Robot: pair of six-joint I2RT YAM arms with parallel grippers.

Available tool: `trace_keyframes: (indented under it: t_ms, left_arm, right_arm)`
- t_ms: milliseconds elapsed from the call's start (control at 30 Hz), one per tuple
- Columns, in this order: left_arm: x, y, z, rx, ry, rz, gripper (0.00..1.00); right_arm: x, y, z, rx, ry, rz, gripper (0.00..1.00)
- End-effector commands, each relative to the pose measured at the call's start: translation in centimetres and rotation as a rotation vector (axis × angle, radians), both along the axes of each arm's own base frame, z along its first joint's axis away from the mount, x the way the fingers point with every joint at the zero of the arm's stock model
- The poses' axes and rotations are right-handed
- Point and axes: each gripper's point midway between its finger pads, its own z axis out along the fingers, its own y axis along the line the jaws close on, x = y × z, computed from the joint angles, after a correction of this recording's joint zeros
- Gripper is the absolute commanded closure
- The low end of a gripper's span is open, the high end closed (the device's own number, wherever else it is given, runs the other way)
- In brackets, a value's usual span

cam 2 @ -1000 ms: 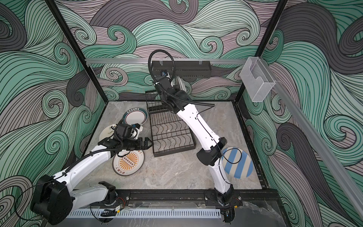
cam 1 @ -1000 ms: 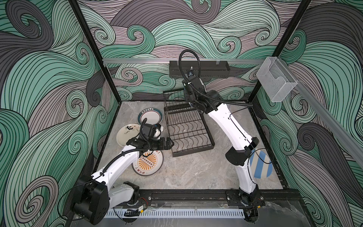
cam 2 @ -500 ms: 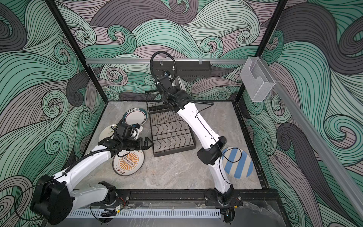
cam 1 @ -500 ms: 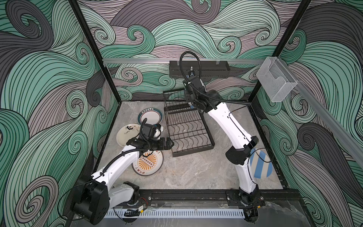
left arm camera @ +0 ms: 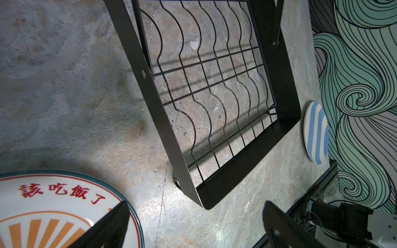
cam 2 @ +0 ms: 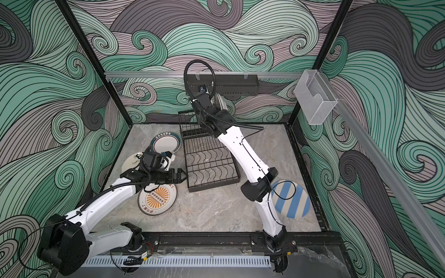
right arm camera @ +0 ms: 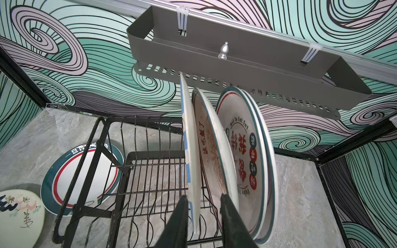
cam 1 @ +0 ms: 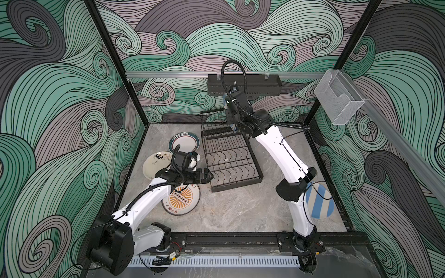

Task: Load plates into a dish rack
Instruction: Place the plate on the dish rack.

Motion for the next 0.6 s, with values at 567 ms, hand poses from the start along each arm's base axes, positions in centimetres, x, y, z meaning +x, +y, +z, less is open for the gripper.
trace_keyframes:
  t_ms: [567]
  left_arm:
    - [1.9,-3.3,8.2,-0.087,-0.172,-0.138,0.01]
  right_arm:
    - [-11.4,-14.6,4.3,0.145,0.038,0.016,0.43]
